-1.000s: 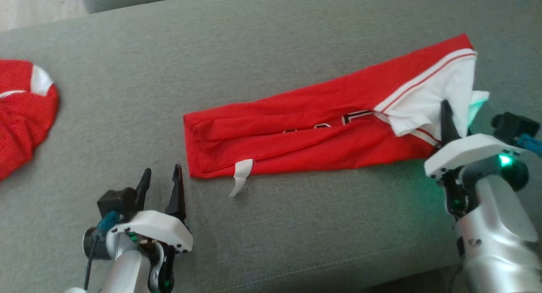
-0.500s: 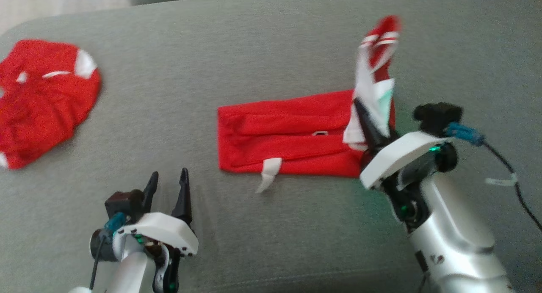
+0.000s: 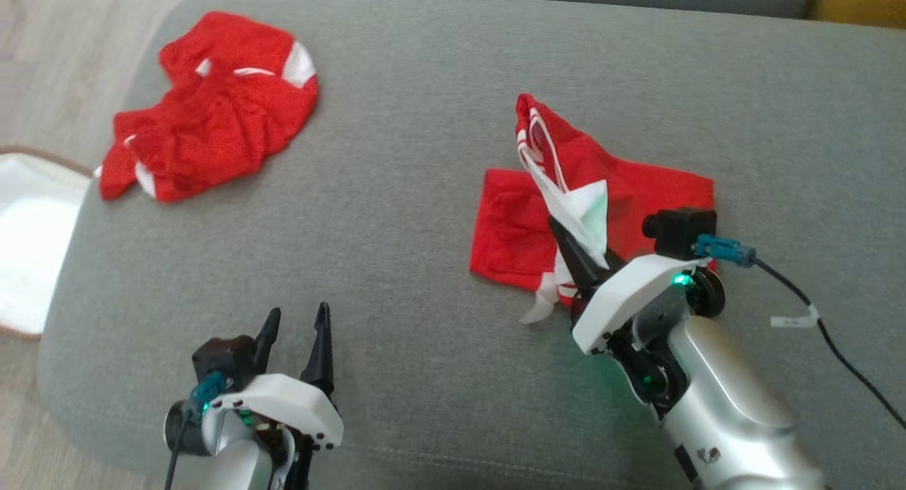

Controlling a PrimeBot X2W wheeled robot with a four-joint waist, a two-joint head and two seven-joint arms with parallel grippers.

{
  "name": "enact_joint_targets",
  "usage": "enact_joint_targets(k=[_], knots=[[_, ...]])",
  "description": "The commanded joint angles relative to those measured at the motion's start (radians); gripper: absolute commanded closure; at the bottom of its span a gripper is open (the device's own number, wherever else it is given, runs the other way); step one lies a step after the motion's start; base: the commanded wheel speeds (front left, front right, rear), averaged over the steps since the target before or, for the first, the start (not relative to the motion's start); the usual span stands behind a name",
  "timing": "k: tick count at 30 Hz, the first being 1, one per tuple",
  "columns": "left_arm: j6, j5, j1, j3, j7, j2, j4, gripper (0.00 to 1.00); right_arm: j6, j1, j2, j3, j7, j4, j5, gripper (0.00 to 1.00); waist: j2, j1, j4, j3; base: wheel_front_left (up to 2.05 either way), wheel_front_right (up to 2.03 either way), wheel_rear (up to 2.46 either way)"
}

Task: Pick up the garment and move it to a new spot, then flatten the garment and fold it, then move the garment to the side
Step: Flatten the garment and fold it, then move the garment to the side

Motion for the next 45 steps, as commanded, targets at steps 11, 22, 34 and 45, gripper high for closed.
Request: enact_joint_targets(k=[11, 22, 34, 45], knots=[[0.021, 0.000, -0.021, 0.042, -0.012, 0.008, -0.056, 0.00, 0.004, -0.049, 0.017, -0.080, -0.235, 0.058, -0.050, 0.00, 0.0000, 0.0000, -0.073, 0.004, 0.00, 0.00, 0.00], [0.041, 0.064, -0.029, 0.100, -0.012, 0.008, -0.096, 0.00, 0.004, -0.004, 0.017, -0.296, -0.322, 0.091, -0.260, 0.00, 0.0000, 0.0000, -0.178, 0.001, 0.00, 0.00, 0.00], [0.036, 0.109, 0.022, 0.138, -0.012, 0.008, -0.113, 0.00, 0.004, 0.105, 0.017, -0.348, -0.333, 0.062, -0.358, 0.00, 0.0000, 0.0000, -0.211, -0.047, 0.00, 0.00, 0.00], [0.045, 0.125, 0.092, 0.146, -0.012, 0.008, -0.141, 0.00, 0.004, 0.164, 0.017, -0.325, -0.334, 0.061, -0.348, 0.00, 0.0000, 0.0000, -0.204, -0.089, 0.00, 0.00, 0.00]])
